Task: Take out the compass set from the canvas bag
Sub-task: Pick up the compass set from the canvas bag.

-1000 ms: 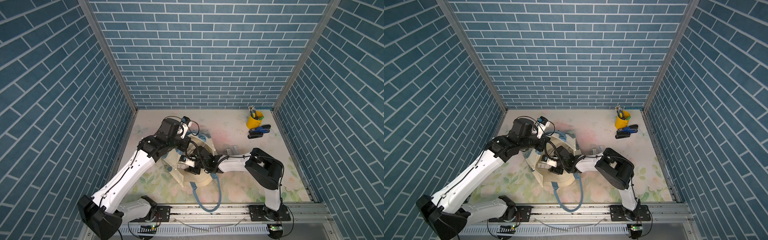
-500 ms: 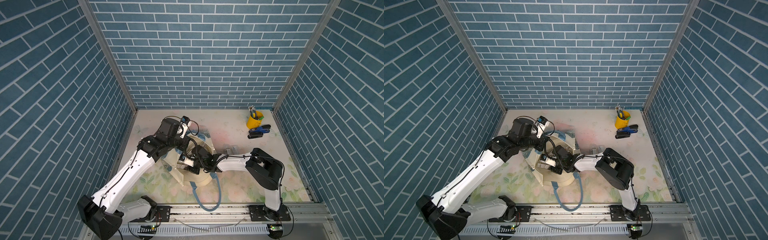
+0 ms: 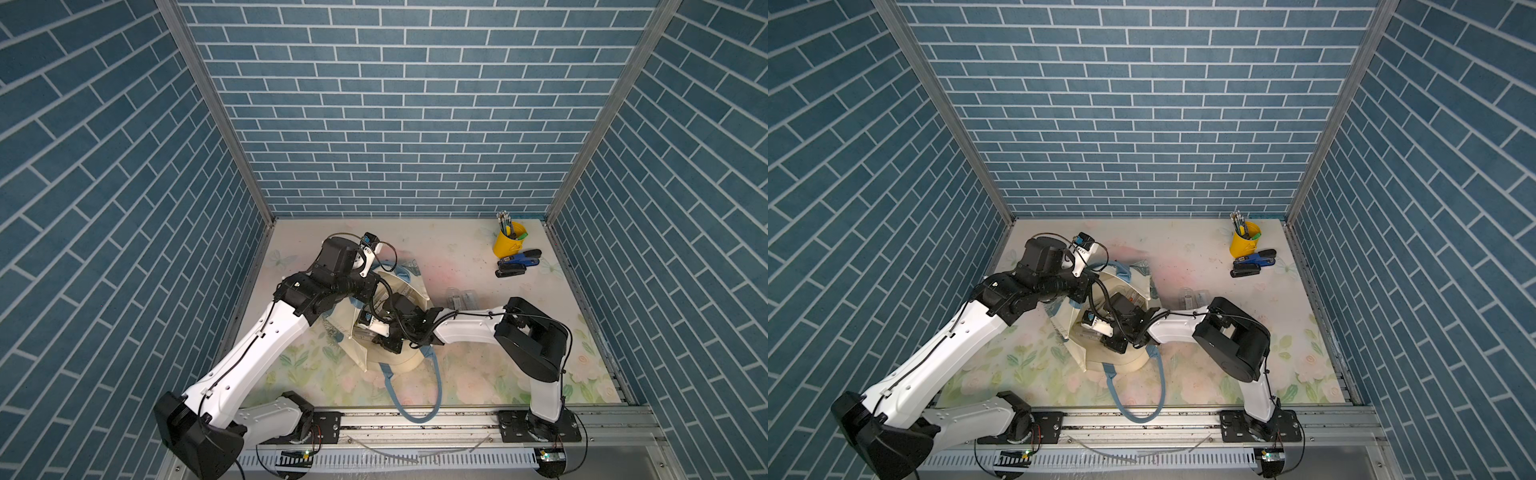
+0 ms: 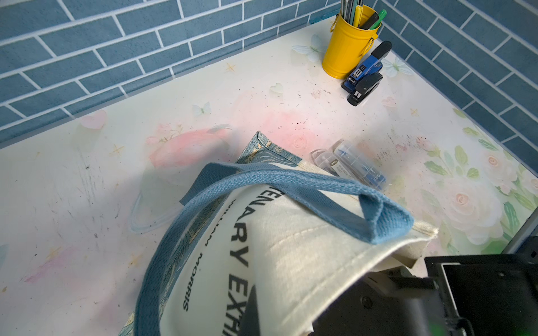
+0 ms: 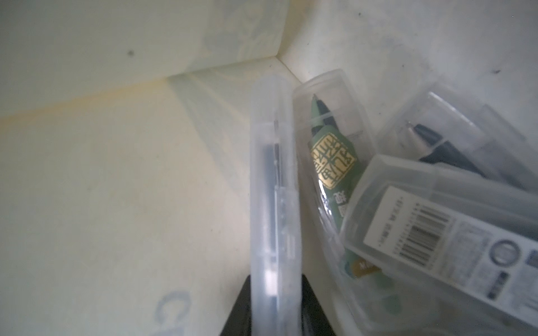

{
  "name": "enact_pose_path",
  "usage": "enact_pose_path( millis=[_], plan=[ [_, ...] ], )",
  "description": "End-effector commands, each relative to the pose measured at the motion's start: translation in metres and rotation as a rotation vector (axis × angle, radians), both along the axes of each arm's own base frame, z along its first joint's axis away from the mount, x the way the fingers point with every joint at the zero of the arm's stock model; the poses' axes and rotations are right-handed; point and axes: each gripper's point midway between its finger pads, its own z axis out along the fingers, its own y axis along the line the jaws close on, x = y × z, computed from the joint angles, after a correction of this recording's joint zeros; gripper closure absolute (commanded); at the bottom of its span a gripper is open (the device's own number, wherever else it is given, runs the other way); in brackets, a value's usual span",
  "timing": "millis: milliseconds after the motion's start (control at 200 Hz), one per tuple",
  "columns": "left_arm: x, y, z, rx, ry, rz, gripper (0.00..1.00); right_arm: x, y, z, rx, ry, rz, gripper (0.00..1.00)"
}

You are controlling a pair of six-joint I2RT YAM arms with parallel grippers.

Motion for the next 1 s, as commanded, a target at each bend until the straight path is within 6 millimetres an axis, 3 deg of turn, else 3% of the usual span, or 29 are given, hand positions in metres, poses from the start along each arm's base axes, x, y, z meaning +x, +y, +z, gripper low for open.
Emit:
enact_pose_path(
  millis=[0,280,705,995],
  plan=[
    [0.001,-0.006,0.023,-0.059,-0.078,-0.024,1.0,-0.006,0.01,0.022,0.027,0.021,0.003,0.81],
    [0.0,-0.004,0.027,-0.068,-0.093,-0.016,1.0,-0.005,-0.006,0.044,0.029,-0.007,-0.054,0.92],
    [0.002,0.002,0.031,-0.073,-0.118,0.023,1.0,-0.016,-0.065,0.053,-0.043,-0.064,-0.095,0.96],
    [0.007,0.006,0.03,-0.073,-0.119,0.059,1.0,-0.042,-0.095,0.094,0.002,-0.058,-0.048,1.0]
  ],
)
